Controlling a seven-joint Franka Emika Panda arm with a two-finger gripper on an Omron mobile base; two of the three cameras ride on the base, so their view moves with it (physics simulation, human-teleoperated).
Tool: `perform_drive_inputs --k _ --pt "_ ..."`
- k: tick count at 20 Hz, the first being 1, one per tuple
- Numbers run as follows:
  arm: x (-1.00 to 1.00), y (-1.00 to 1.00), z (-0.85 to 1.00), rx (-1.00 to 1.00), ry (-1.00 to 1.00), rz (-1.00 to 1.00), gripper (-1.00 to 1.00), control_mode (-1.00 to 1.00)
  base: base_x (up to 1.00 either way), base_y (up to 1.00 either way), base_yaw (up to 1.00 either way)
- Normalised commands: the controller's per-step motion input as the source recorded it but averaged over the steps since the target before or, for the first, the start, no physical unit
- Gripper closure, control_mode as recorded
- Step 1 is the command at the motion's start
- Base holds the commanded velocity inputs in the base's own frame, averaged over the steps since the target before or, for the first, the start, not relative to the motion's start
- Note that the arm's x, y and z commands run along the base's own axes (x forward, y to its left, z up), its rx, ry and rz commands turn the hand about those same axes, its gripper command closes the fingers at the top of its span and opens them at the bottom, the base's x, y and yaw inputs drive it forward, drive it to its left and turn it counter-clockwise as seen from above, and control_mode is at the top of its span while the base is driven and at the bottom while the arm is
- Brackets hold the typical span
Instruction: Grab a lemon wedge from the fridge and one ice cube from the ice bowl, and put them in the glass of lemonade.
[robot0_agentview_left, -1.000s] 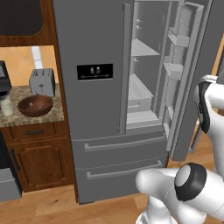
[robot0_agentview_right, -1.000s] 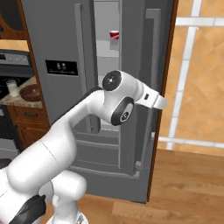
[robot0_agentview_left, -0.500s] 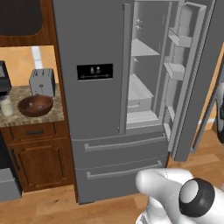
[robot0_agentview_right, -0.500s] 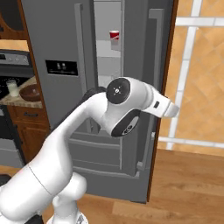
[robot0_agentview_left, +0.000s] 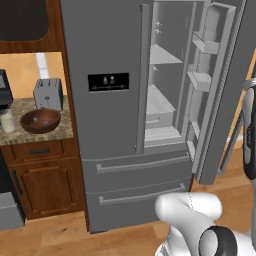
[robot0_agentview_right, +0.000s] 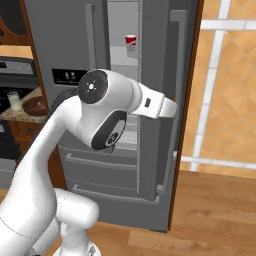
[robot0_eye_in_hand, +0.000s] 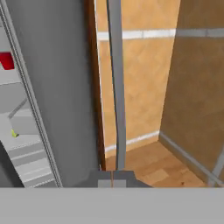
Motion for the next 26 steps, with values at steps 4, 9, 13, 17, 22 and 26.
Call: perform_drive_inputs --k 4,9,13,17,22,26 --pt "0.06 1.0 0.0 -0.16 0.16 0.2 1.0 -1.0 0.0 0.0 0.0" --pt "0.0 0.98 0.19 -0.25 0.18 0.1 -1.0 -1.0 0.0 0.0 0.0" --pt "0.11 0.88 0.2 -0.29 0.05 -0.06 -1.0 -1.0 0.0 0.0 0.0" --pt "0.82 0.35 -0.18 -0.38 0.07 -0.27 -1.0 -1.0 0.0 0.0 0.0" --pt "0.91 -0.21 -0.13 -0.23 0.17 -0.15 -1.0 -1.0 0.0 0.0 0.0" --pt "0.57 -0.48 -0.05 -0.02 0.11 0.0 -1.0 -1.0 0.0 0.0 0.0"
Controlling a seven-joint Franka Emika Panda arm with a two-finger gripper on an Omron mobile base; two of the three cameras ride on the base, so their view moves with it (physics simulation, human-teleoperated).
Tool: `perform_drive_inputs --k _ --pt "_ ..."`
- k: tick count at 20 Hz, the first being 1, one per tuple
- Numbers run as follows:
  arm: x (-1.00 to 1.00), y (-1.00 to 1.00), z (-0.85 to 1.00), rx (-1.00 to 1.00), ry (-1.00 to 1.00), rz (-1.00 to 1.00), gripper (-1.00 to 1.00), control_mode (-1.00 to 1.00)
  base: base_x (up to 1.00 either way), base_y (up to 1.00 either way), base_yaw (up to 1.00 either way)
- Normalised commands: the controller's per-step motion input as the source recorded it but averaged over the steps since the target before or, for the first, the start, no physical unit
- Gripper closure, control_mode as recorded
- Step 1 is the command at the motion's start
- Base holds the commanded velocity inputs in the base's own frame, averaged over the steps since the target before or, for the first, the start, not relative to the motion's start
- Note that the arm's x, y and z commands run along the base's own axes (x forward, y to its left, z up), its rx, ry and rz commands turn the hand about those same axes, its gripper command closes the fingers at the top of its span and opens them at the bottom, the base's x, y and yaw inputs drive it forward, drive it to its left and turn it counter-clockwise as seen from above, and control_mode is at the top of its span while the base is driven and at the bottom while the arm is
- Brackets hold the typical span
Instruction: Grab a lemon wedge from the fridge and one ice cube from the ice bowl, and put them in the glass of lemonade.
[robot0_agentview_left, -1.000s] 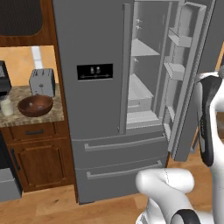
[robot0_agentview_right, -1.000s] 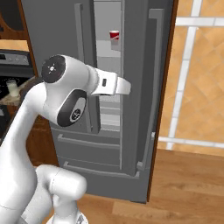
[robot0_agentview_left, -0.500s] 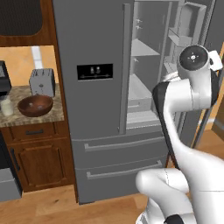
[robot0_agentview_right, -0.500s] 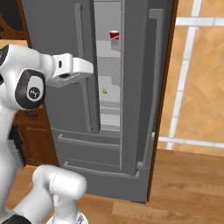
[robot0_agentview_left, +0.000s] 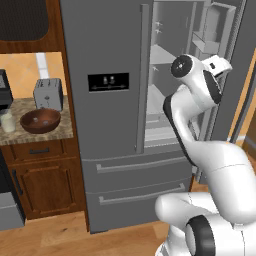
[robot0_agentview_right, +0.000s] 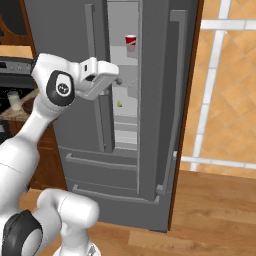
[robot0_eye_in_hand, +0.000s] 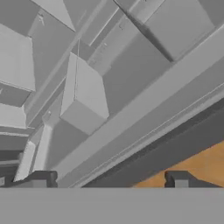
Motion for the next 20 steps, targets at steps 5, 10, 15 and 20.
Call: perform_drive_inputs --k 5,10,15,20 --pt "0.66 -0.3 -0.24 -0.02 0.06 0.01 -1.0 -1.0 0.0 0.0 0.0" --pt "0.38 -0.34 -0.27 -0.01 0.0 0.0 -1.0 -1.0 0.0 0.0 0.0" --pt "0.01 -0.83 -0.25 0.0 0.0 -0.05 -1.0 -1.0 0.0 0.0 0.0" --pt "0.0 -0.85 -0.16 0.0 0.0 -0.06 -1.0 -1.0 0.0 0.0 0.0"
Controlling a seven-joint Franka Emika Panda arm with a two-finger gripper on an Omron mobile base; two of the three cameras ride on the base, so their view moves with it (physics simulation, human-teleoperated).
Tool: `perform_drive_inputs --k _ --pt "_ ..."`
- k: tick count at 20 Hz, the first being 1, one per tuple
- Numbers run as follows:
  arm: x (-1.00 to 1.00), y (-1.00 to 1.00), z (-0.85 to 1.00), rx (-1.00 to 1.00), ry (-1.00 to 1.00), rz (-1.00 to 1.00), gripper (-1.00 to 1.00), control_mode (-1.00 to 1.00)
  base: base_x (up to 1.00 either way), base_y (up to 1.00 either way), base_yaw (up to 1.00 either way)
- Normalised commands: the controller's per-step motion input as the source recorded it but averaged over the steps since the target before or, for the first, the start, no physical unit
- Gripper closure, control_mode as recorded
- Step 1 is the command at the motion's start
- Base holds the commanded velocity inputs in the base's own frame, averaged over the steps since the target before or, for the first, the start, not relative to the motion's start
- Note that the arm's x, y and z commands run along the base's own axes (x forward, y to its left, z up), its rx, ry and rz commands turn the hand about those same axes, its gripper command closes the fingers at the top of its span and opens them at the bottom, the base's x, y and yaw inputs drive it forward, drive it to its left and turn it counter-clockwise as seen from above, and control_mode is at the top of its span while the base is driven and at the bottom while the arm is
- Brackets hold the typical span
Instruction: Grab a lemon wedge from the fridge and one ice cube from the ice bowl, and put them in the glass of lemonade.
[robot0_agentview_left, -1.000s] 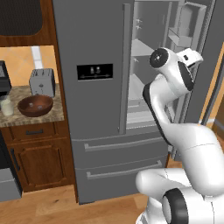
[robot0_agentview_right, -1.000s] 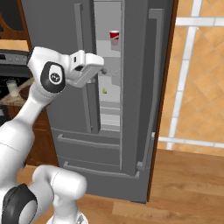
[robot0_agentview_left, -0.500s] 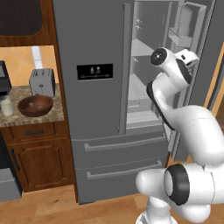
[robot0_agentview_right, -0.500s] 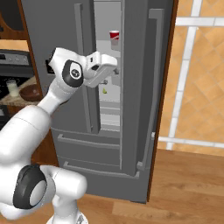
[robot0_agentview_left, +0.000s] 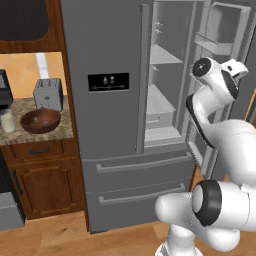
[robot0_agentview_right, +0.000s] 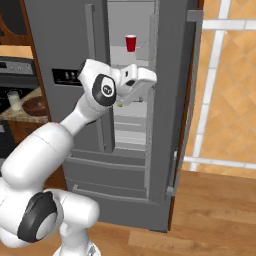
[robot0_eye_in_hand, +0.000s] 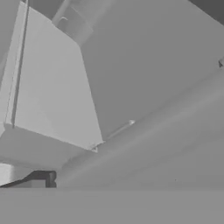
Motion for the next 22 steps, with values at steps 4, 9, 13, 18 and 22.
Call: perform_drive_inputs --k 4,9,13,18,22 --pt "0.0 -0.99 -0.12 0.0 0.0 -0.08 -1.0 -1.0 0.0 0.0 0.0" --pt "-0.07 -0.95 -0.03 0.0 0.0 -0.06 -1.0 -1.0 0.0 0.0 0.0" --pt "-0.59 -0.25 0.0 0.01 -0.01 0.0 -1.0 -1.0 0.0 0.0 0.0" --pt "-0.74 0.02 0.19 0.0 -0.07 0.07 -1.0 -1.0 0.0 0.0 0.0" --pt "-0.77 0.29 0.47 0.02 -0.12 0.1 -1.0 -1.0 0.0 0.0 0.0"
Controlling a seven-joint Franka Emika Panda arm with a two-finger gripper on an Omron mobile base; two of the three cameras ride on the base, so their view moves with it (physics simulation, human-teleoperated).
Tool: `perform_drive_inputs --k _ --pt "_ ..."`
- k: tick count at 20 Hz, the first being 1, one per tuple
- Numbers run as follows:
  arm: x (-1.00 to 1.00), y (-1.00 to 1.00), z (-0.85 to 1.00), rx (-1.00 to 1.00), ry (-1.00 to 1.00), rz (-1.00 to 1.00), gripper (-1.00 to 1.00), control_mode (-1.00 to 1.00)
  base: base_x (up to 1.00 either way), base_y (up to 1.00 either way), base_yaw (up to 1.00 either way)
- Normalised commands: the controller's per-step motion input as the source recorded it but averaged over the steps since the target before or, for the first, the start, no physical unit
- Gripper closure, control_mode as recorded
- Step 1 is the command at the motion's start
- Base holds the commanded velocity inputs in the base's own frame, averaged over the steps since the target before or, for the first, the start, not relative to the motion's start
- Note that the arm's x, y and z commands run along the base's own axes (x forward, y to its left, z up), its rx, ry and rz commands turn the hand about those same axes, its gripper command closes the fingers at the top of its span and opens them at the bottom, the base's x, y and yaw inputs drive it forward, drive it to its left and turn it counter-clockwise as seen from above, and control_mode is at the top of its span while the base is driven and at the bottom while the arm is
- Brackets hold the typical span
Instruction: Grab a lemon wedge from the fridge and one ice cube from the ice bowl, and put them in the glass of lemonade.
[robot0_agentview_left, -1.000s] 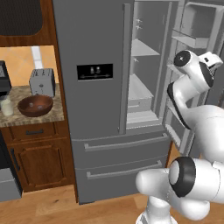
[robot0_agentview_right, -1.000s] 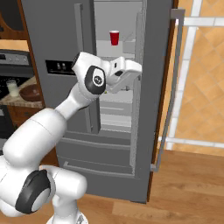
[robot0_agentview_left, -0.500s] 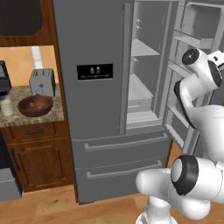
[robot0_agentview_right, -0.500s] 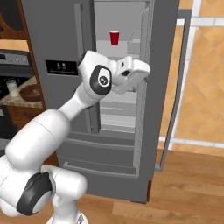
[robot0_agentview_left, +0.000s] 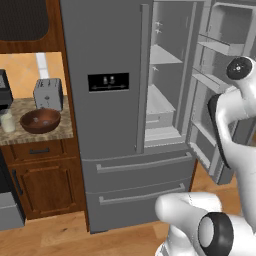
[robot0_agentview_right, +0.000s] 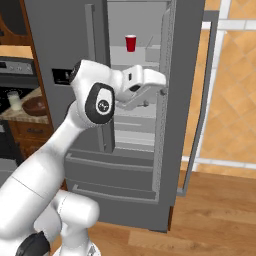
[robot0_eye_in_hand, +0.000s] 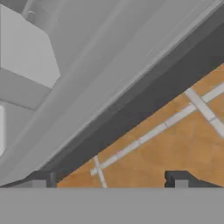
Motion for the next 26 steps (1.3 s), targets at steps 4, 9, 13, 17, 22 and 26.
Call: perform_drive_inputs --k 4,9,13,17,22,26 --pt "-0.52 0.54 0.23 0.2 -0.2 0.1 -1.0 -1.0 0.0 0.0 0.0" --pt "-0.24 0.94 0.06 0.27 -0.13 0.06 -1.0 -1.0 0.0 0.0 0.0" --pt "-0.07 1.0 0.01 0.31 -0.01 0.05 -1.0 -1.0 0.0 0.0 0.0" --pt "0.0 1.0 -0.02 0.42 -0.08 0.06 -1.0 -1.0 0.0 0.0 0.0" --pt "0.0 1.0 -0.02 0.41 -0.07 0.07 -1.0 -1.0 0.0 0.0 0.0" --pt "0.2 1.0 0.11 0.26 -0.04 0.08 -1.0 -1.0 0.0 0.0 0.0"
